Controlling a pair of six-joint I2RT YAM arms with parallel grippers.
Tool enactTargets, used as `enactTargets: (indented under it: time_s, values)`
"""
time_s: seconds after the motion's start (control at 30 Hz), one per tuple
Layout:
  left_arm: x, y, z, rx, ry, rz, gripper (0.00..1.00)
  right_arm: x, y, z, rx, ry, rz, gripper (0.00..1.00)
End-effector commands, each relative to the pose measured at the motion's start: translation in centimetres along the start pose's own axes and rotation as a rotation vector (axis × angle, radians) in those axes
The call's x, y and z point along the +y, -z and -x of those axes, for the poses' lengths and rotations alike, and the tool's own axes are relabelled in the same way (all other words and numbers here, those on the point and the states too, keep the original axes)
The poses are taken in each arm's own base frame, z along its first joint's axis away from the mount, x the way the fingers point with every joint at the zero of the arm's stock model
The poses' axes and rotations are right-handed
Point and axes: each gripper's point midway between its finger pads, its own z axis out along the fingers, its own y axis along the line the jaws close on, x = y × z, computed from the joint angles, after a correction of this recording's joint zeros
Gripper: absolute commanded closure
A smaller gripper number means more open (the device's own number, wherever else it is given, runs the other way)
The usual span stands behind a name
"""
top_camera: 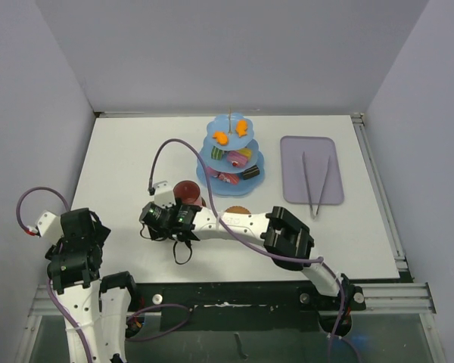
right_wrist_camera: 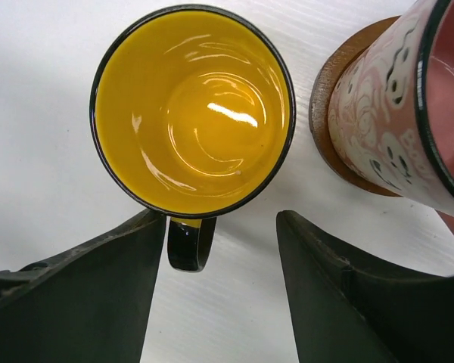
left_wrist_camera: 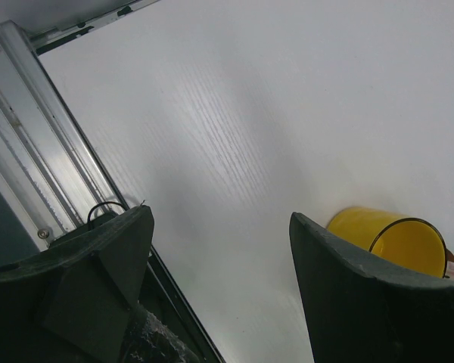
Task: Serve the afternoon tea
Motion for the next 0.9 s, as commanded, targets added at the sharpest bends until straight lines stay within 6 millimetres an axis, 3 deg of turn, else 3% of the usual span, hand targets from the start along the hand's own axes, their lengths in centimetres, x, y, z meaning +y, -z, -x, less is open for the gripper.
enactTargets:
  time_s: [0.0, 0.17, 0.57, 0.77, 0.87]
  values:
    - [-0.6, 0.1, 0.8, -0.034, 0.014, -0.028, 0.29, 1.3, 1.7, 1.1, -0.041, 0.011, 0.06, 0.4]
    - [-0.6, 0.1, 0.8, -0.035, 0.013, -0.032, 0.29, 1.6, 1.8, 0.9, -0.036, 0.04, 0.079, 0.52]
    - [-0.6, 0.0, 0.8, -0.03, 0.012, -0.028, 0.29, 1.8, 2.9, 1.7, -0.08, 0.122, 0.103, 0.7]
    - [-0.6, -0.3, 0.5, -0.01, 0.002, -0.01, 0.29, 1.0, 3.5, 1.7, -0.099, 0.137, 0.101, 0.69]
    - [-0.7, -0.3, 0.5, -0.011, 0.001, -0.014, 0.29, 0.9, 3.4, 1.8, -0.108, 0.141, 0.098, 0.6]
